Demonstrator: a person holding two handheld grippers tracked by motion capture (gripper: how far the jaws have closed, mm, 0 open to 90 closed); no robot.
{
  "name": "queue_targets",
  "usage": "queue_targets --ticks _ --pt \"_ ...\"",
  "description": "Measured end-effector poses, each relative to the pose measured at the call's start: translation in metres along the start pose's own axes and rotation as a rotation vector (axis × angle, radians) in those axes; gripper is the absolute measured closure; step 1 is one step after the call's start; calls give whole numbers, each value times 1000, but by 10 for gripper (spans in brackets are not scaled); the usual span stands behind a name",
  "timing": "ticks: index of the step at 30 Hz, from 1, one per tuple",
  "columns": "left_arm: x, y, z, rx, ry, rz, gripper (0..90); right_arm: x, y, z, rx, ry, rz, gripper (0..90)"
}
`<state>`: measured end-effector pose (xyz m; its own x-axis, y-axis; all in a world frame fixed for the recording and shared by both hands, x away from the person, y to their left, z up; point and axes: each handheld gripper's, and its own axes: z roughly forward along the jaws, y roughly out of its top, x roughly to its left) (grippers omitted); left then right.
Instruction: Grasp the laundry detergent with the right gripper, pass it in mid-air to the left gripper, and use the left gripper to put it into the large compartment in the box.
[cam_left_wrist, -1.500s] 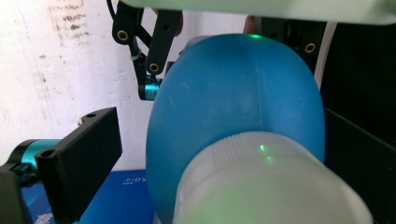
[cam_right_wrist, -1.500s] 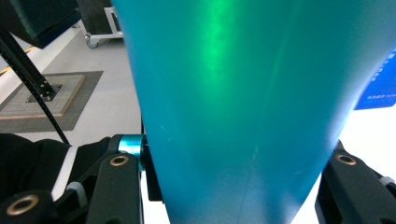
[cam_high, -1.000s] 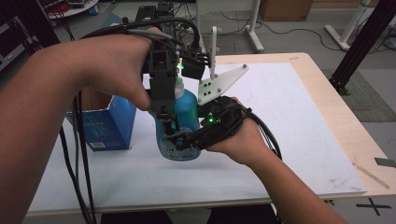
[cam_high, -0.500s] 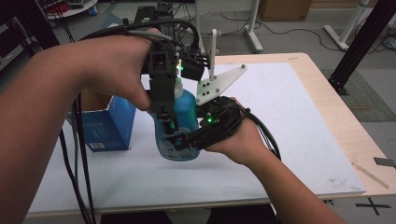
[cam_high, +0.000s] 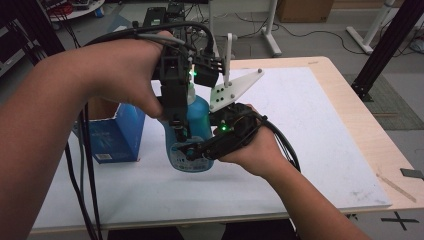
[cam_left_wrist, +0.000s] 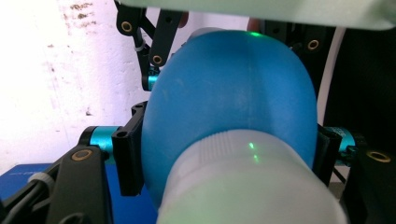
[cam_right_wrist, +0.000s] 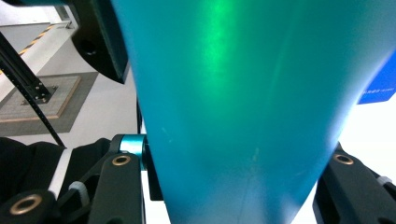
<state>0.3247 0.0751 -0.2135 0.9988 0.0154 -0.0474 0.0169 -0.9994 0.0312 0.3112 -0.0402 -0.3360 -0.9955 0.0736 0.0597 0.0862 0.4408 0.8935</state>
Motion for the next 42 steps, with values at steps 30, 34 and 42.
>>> queue_targets --ticks 30,34,42 --pt "-9 3 -5 10 15 4 380 2 0 -4 -5 44 0 391" --pt "-10 3 -6 17 26 -1 380 5 -2 -8 7 56 10 295" --pt "-9 3 -5 28 23 -12 380 0 -7 -34 -23 -43 38 128"
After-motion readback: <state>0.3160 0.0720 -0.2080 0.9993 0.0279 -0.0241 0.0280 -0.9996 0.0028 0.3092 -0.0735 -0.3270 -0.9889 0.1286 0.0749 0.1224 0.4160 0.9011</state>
